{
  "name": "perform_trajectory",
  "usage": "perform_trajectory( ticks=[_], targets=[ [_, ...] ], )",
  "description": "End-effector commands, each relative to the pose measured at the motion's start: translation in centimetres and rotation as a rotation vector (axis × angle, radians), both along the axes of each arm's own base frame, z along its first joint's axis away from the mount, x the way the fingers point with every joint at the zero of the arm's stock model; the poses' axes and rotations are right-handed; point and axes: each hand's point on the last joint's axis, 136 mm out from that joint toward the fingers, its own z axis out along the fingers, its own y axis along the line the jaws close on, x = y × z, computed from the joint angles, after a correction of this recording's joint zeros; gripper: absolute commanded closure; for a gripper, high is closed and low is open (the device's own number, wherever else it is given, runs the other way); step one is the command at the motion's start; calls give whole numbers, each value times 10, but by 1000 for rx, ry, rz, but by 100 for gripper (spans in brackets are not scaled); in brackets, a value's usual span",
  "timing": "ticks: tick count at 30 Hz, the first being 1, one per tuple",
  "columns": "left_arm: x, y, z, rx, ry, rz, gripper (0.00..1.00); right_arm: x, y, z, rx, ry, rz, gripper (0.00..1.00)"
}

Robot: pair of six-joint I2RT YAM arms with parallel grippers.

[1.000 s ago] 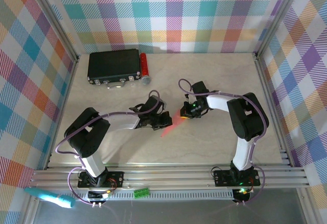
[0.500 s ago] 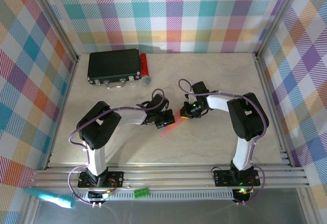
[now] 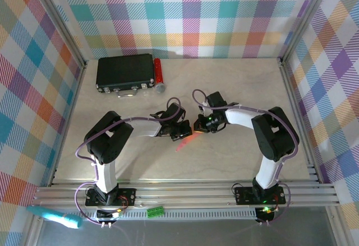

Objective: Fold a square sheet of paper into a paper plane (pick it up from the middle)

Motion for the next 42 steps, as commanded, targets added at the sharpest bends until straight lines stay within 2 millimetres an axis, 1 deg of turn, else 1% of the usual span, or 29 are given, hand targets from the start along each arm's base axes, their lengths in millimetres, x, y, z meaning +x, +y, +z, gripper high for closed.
perform_trajectory(
  ticks=[1, 5, 8, 11, 14, 16, 19, 21, 23, 27, 32, 35, 40, 42],
  targets=[
    [-18, 20, -35, 121, 95, 10, 100, -6, -3, -12, -13, 48, -44, 96],
    [-21, 23, -39, 134, 102, 9, 100, -10, -6, -23, -30, 80, -54, 97],
    [-24, 28, -43, 150, 111, 11, 100, -11, -13, -32, -69, 89, -76, 98],
    [-31, 36, -50, 178, 123, 8, 100, -7, -20, -34, -82, 89, -108, 99],
    [-39, 44, -56, 197, 136, 6, 100, -2, -23, -28, -67, 74, -125, 98],
    [-41, 45, -57, 198, 138, 2, 100, 3, -19, -18, -35, 54, -120, 98],
    [-39, 41, -53, 182, 127, -4, 100, 7, -6, 3, 45, 24, -84, 97],
    [-35, 38, -49, 176, 120, -7, 100, 9, -4, 10, 59, 5, -80, 96],
    [-32, 35, -47, 169, 115, -9, 100, 12, -4, 10, 49, -1, -82, 96],
    [-30, 31, -44, 159, 114, -14, 100, 13, -4, -6, 27, 36, -83, 96],
    [-26, 26, -34, 139, 95, -15, 100, 9, -7, -21, 4, 65, -87, 96],
    [-21, 19, -24, 103, 74, -27, 100, 7, -12, -30, -25, 75, -91, 97],
    [-15, -4, 18, -54, -5, -42, 100, 1, -19, -41, -62, 92, -93, 98],
    [-14, -9, 29, -92, -28, -36, 100, 0, -20, -43, -66, 98, -93, 98]
  ],
)
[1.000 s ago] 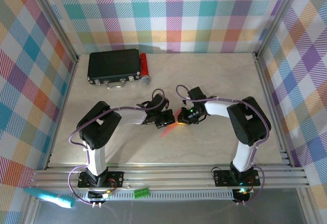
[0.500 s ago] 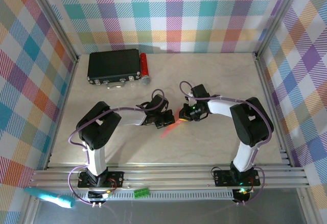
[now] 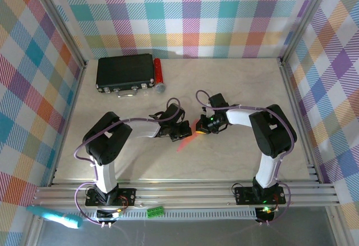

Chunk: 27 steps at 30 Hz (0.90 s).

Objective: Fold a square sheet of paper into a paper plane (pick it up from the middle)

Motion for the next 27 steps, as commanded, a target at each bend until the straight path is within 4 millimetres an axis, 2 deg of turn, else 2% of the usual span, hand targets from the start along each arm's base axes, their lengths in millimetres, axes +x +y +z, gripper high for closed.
perform_trajectory(
  ticks=[1, 5, 11, 19, 27],
  targets=[
    [-6, -9, 25, -79, -23, -11, 99, -7, -13, -25, -76, 43, -8, 98],
    [-7, -12, 25, -88, -21, -16, 98, -8, -13, -27, -77, 48, -7, 98],
    [-12, -14, 9, -59, 9, -20, 97, -9, -14, -27, -83, 52, -6, 98],
    [-23, 3, -24, 27, 57, 3, 97, -10, -17, -31, -92, 61, -8, 98],
    [-54, 34, -60, 96, 151, 56, 100, -3, -23, -34, -101, 27, -16, 98]
  ],
)
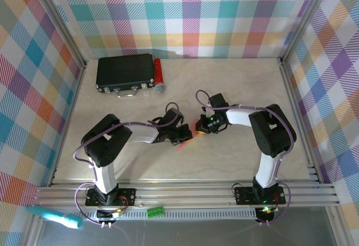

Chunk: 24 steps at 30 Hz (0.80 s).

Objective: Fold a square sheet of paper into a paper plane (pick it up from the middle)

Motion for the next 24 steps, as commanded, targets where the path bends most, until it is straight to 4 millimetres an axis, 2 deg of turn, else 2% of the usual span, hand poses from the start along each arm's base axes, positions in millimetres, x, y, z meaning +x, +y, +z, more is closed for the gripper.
perform_trajectory(
  ticks=[1, 6, 10, 16, 20, 24],
  targets=[
    [-45, 40, -55, 164, 170, 36, 100, -3, -21, -32, -107, 8, -9, 99],
    [-62, 55, -70, 189, 220, 62, 100, 15, -26, -28, -56, -89, -34, 99],
    [-66, 60, -73, 196, 232, 71, 100, 32, -40, -23, -28, -138, -85, 100],
    [-68, 59, -75, 192, 240, 62, 100, 54, -69, -24, -56, -150, -170, 100],
    [-66, 56, -73, 185, 237, 59, 100, 63, -82, -21, -73, -156, -200, 100],
    [-57, 47, -62, 153, 209, 53, 100, 68, -85, -5, -74, -181, -196, 99]
  ],
)
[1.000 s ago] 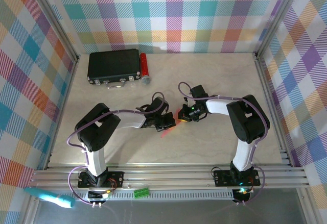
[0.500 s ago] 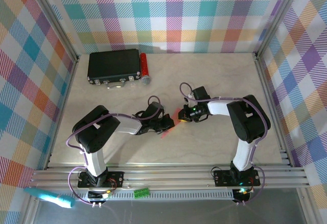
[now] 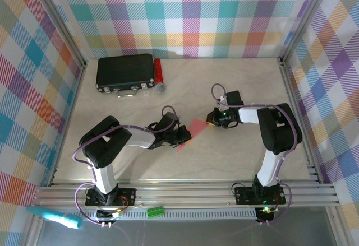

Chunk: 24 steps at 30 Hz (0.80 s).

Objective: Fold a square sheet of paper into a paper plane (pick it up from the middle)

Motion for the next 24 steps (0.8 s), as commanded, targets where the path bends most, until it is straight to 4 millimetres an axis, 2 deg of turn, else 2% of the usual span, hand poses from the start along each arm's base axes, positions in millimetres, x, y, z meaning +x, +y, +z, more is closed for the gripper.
perform_trajectory(
  ticks=[1, 5, 9, 13, 17, 21, 24],
  targets=[
    [-51, 38, -54, 206, 224, -20, 100, 13, -27, 1, -116, -42, -54, 99],
    [-26, 14, -10, 133, 128, -41, 98, 8, -24, 34, -85, -80, -50, 96],
    [-3, 0, 41, 73, 19, -48, 83, -5, -25, 57, -82, -72, -65, 92],
    [8, 6, 74, 25, -50, -47, 63, -24, -29, 64, -139, -20, -114, 78],
    [13, 29, 86, 53, -96, -34, 47, -43, -23, 68, -179, 23, -139, 70],
    [14, 72, 81, 149, -116, 21, 34, -61, -6, 71, -199, 55, -138, 61],
    [14, 106, 77, 195, -124, 75, 25, -73, 9, 70, -229, 76, -116, 60]
  ],
)
